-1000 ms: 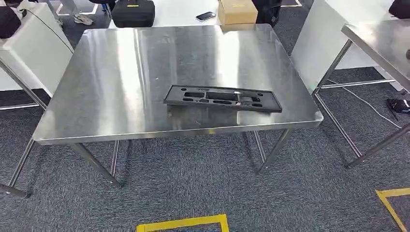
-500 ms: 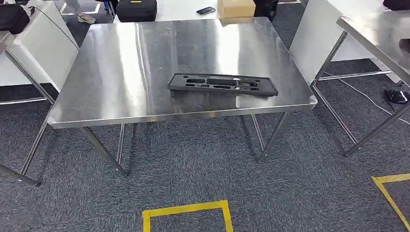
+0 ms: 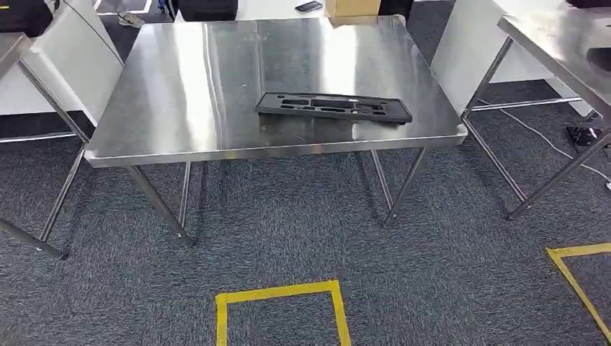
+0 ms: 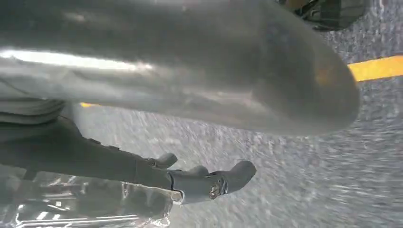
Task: Take the parts from the cabinet and place them on the table.
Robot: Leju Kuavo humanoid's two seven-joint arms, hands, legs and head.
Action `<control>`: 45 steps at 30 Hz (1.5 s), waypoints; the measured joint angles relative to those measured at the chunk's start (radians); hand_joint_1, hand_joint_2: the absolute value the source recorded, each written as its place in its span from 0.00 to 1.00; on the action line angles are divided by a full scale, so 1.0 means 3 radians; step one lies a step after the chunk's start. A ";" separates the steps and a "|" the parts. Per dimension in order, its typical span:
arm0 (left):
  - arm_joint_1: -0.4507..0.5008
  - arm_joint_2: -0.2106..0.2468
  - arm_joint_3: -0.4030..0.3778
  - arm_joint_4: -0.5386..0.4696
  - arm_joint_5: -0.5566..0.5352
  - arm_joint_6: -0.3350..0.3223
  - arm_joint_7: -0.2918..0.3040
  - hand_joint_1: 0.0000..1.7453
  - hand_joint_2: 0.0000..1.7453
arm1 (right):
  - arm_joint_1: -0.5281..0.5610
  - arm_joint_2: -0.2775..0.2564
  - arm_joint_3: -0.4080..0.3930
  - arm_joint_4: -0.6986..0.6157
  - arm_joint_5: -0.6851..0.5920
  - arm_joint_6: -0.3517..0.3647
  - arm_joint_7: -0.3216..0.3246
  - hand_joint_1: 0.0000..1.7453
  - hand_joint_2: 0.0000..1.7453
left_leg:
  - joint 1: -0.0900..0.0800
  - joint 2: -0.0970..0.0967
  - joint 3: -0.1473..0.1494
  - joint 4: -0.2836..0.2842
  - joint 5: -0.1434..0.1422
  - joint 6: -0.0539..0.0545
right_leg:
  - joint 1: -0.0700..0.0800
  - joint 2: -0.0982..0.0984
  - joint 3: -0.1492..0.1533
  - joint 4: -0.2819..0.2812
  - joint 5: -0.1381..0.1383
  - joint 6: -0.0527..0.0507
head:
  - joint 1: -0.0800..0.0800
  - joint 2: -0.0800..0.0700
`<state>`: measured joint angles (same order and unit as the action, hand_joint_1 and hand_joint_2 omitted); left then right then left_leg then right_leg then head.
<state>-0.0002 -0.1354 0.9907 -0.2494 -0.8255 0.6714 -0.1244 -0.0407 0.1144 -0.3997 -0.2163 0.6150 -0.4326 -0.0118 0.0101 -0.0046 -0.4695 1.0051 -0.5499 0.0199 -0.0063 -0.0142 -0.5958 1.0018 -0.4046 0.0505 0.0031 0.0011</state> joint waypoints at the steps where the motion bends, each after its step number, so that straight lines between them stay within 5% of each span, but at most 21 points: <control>1: -0.0001 -0.0004 -0.0004 0.0034 0.0003 0.0000 -0.0006 0.00 0.00 | -0.0006 -0.0008 0.0043 0.0011 0.0039 0.0000 0.0014 0.00 0.00 | 0.0018 0.0012 -0.0030 -0.0029 0.0048 0.0058 | 0.0005 0.0002 -0.0046 0.0013 0.0004 0.0015 | -0.0003 0.0000; 3: -0.0008 -0.0003 -0.0029 0.0065 -0.0013 -0.0008 -0.0078 0.00 0.00 | -0.0025 -0.0016 0.0125 0.0022 0.0091 0.0038 0.0013 0.00 0.00 | 0.0018 0.0032 -0.0110 -0.0029 0.0118 0.0128 | -0.0013 0.0020 -0.0146 0.0250 -0.0274 -0.0028 | 0.0017 0.0000; 5: -0.0007 0.0005 -0.0070 0.0085 -0.0055 -0.0027 -0.0165 0.00 0.00 | -0.0039 -0.0023 0.0187 0.0028 0.0109 0.0074 -0.0003 0.00 0.00 | 0.0012 0.0041 -0.0205 -0.0025 0.0190 0.0132 | -0.0013 0.0029 -0.0276 0.0745 -0.0589 -0.0055 | 0.0018 0.0000; 7: -0.0008 0.0010 -0.0095 0.0094 -0.0078 -0.0027 -0.0221 0.00 0.00 | -0.0040 -0.0033 0.0222 0.0034 0.0094 0.0093 -0.0022 0.00 0.00 | 0.0010 0.0049 -0.0298 -0.0018 0.0259 0.0122 | -0.0017 0.0029 -0.0293 0.1053 -0.0639 -0.0002 | 0.0018 0.0000; 10: -0.0008 0.0013 -0.0123 0.0108 -0.0080 -0.0027 -0.0271 0.00 0.00 | -0.0033 -0.0051 0.0231 0.0038 0.0065 0.0093 -0.0062 0.00 0.00 | 0.0011 0.0054 -0.0393 -0.0015 0.0343 0.0093 | -0.0027 0.0029 0.0190 0.0492 -0.0397 0.0098 | 0.0018 0.0000; 12: -0.0011 0.0013 -0.0139 0.0112 -0.0060 -0.0029 -0.0304 0.00 0.00 | -0.0048 -0.0060 0.0243 0.0038 0.0053 0.0081 -0.0094 0.00 0.00 | -0.0009 0.0055 -0.0414 -0.0004 0.0388 0.0055 | -0.0005 0.0032 0.0613 -0.0126 -0.0453 0.0047 | 0.0023 0.0000; 13: -0.0012 0.0013 -0.0139 0.0113 -0.0037 -0.0027 -0.0317 0.00 0.00 | -0.0053 -0.0065 0.0247 0.0039 0.0040 0.0076 -0.0116 0.00 0.00 | -0.0010 0.0062 -0.0420 -0.0005 0.0421 0.0032 | 0.0016 0.0040 0.0614 -0.0183 -0.0473 0.0021 | 0.0010 0.0001; 15: -0.0013 0.0013 -0.0137 0.0113 0.0011 -0.0015 -0.0339 0.00 0.00 | -0.0054 -0.0067 0.0247 0.0041 0.0009 0.0075 -0.0163 0.00 0.00 | 0.0001 0.0063 -0.0421 -0.0016 0.0466 -0.0010 | 0.0027 0.0040 0.0556 -0.0161 -0.0463 -0.0010 | 0.0017 0.0001; 17: -0.0010 0.0014 -0.0133 0.0113 0.0039 -0.0005 -0.0360 0.00 0.00 | -0.0069 -0.0074 0.0247 0.0042 -0.0009 0.0066 -0.0188 0.00 0.00 | 0.0019 0.0044 -0.0463 0.0039 0.0403 -0.0045 | -0.0037 0.0026 0.0521 -0.0178 -0.0405 -0.0096 | 0.0019 0.0000; 19: -0.0011 0.0010 -0.0132 0.0113 0.0065 0.0009 -0.0366 0.00 0.00 | -0.0098 -0.0081 0.0247 0.0042 -0.0031 0.0033 -0.0247 0.00 0.00 | 0.0023 0.0032 -0.0590 0.0419 0.0022 -0.0062 | -0.0022 0.0021 0.0457 -0.0176 -0.0357 -0.0172 | -0.0004 0.0000; 21: -0.0011 0.0009 -0.0131 0.0113 0.0069 0.0017 -0.0375 0.00 0.00 | -0.0116 -0.0084 0.0245 0.0042 -0.0074 0.0014 -0.0312 0.00 0.00 | 0.0026 0.0019 -0.0727 0.0895 -0.0219 -0.0087 | -0.0009 0.0011 0.0395 -0.0170 -0.0309 -0.0184 | -0.0004 0.0000; 23: -0.0011 0.0013 -0.0125 0.0113 0.0072 0.0024 -0.0375 0.00 0.00 | -0.0128 -0.0098 0.0244 0.0042 -0.0113 0.0005 -0.0372 0.00 0.00 | 0.0032 0.0020 -0.0653 0.0953 -0.0150 -0.0096 | -0.0005 0.0002 0.0344 -0.0148 -0.0269 -0.0167 | -0.0005 0.0000; 26: -0.0018 0.0020 -0.0111 0.0112 0.0067 0.0028 -0.0375 0.00 0.00 | -0.0157 -0.0112 0.0243 0.0039 -0.0159 0.0003 -0.0434 0.00 0.00 | 0.0048 0.0022 -0.0114 0.0148 0.0134 -0.0087 | -0.0014 0.0005 0.0275 -0.0046 -0.0260 -0.0147 | -0.0008 0.0001; 27: -0.0032 0.0022 -0.0107 0.0113 0.0067 0.0028 -0.0376 0.00 0.00 | -0.0168 -0.0116 0.0240 0.0037 -0.0178 0.0003 -0.0443 0.00 0.00 | 0.0037 0.0015 -0.0039 0.0032 0.0042 -0.0075 | 0.0005 0.0003 0.0230 -0.0018 -0.0254 -0.0133 | -0.0006 0.0000; 32: -0.0031 0.0023 -0.0093 0.0113 0.0064 0.0034 -0.0384 0.00 0.00 | -0.0182 -0.0136 0.0219 0.0037 -0.0210 0.0004 -0.0465 0.00 0.00 | 0.0024 0.0015 -0.0207 -0.0023 0.0172 0.0069 | 0.0039 0.0031 0.0166 0.0037 -0.0188 -0.0007 | -0.0006 0.0000; 35: -0.0051 0.0024 -0.0080 0.0109 0.0065 0.0036 -0.0383 0.00 0.00 | -0.0195 -0.0164 0.0216 0.0037 -0.0214 0.0005 -0.0471 0.00 0.00 | 0.0017 0.0024 -0.0307 -0.0019 0.0282 0.0111 | 0.0017 0.0051 -0.0096 0.0586 -0.0619 -0.0082 | 0.0053 0.0001; 37: -0.0050 0.0024 -0.0078 0.0109 0.0064 0.0036 -0.0383 0.00 0.00 | -0.0193 -0.0169 0.0216 0.0037 -0.0215 0.0005 -0.0471 0.00 0.00 | 0.0010 0.0030 -0.0408 -0.0014 0.0356 0.0110 | 0.0014 0.0050 -0.0183 0.0999 -0.0783 -0.0074 | 0.0053 0.0000; 39: -0.0051 0.0023 -0.0075 0.0109 0.0064 0.0036 -0.0385 0.00 0.00 | -0.0188 -0.0169 0.0216 0.0037 -0.0216 0.0005 -0.0471 0.00 0.00 | 0.0012 0.0037 -0.0488 -0.0014 0.0421 0.0100 | -0.0003 0.0050 -0.0010 0.0862 -0.0660 0.0002 | 0.0053 0.0001; 41: -0.0051 0.0018 -0.0075 0.0109 0.0064 0.0034 -0.0425 0.00 0.00 | -0.0196 -0.0178 0.0216 0.0037 -0.0232 0.0005 -0.0469 0.00 0.00 | 0.0017 0.0036 -0.0561 -0.0013 0.0493 0.0072 | -0.0025 0.0049 0.0395 0.0263 -0.0481 0.0065 | 0.0052 0.0000; 43: -0.0052 0.0018 -0.0074 0.0109 0.0065 0.0028 -0.0478 0.00 0.00 | -0.0205 -0.0187 0.0211 0.0037 -0.0272 0.0004 -0.0451 0.00 0.00 | 0.0004 0.0034 -0.0602 -0.0007 0.0562 0.0024 | 0.0006 0.0063 0.0700 -0.0241 -0.0555 0.0006 | 0.0051 0.0000; 45: -0.0051 0.0019 -0.0067 0.0109 0.0071 0.0018 -0.0526 0.00 0.00 | -0.0173 -0.0194 0.0177 0.0039 -0.0333 0.0000 -0.0425 0.00 0.00 | 0.0013 0.0035 -0.0594 -0.0039 0.0638 -0.0017 | 0.0021 0.0070 0.0611 -0.0186 -0.0518 -0.0033 | 0.0046 0.0001</control>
<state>-0.0156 -0.1297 0.9705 -0.2167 -0.8042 0.6767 -0.2823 -0.0927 0.0561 -0.3467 -0.2045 0.5150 -0.4326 -0.1393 0.0142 0.0060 -0.6477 0.9934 -0.3586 0.0147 0.0001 0.0068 -0.4126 0.9460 -0.5599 0.0408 0.0168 0.0015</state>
